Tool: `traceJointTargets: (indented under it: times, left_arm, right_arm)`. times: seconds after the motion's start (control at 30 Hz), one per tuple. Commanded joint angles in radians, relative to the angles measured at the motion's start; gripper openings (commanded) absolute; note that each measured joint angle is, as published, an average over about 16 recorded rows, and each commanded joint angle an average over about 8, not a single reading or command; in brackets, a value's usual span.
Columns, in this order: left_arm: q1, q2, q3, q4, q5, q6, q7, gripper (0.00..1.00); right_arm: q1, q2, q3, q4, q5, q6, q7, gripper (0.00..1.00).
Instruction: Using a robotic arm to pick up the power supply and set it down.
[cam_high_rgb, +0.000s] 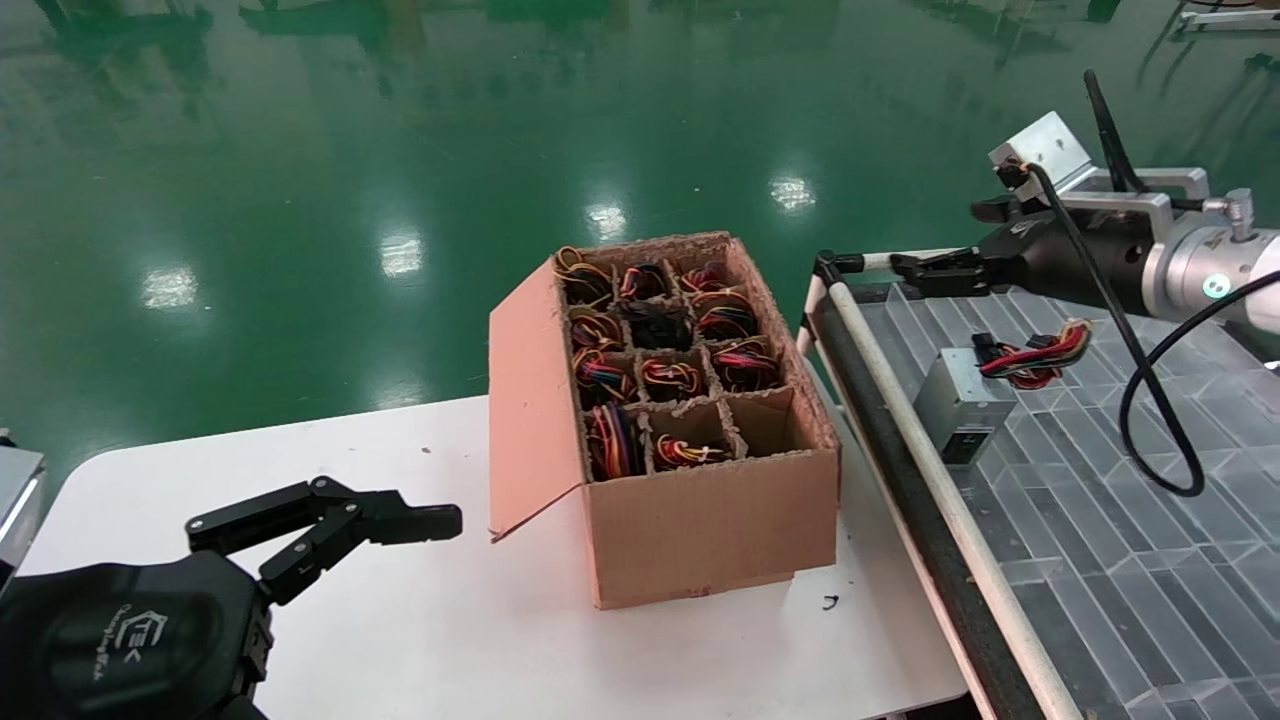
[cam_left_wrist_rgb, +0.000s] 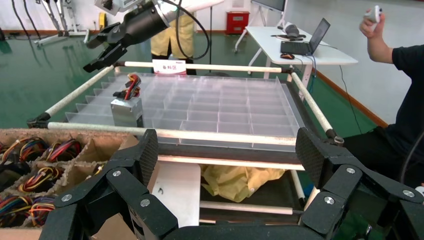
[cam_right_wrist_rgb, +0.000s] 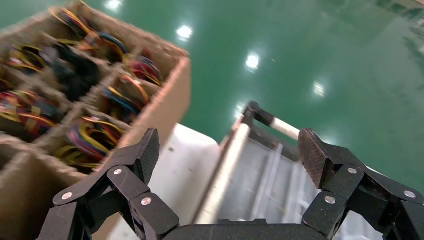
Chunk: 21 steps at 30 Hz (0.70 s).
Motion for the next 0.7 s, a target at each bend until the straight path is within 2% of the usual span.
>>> traceJointTargets:
  times: [0.03,0.7]
  left_arm:
    - [0.000,0.000,0.000,0.000,0.000,0.000,0.000,1.00]
    - [0.000,0.000,0.001,0.000,-0.001,0.000,0.001,1.00]
  right_arm:
    - [-0.030,0.015,0.012,0.041,0.029,-0.025,0.005,1.00]
    - [-0.331,0.168,0.135,0.451,0.314,-0.275,0.056,1.00]
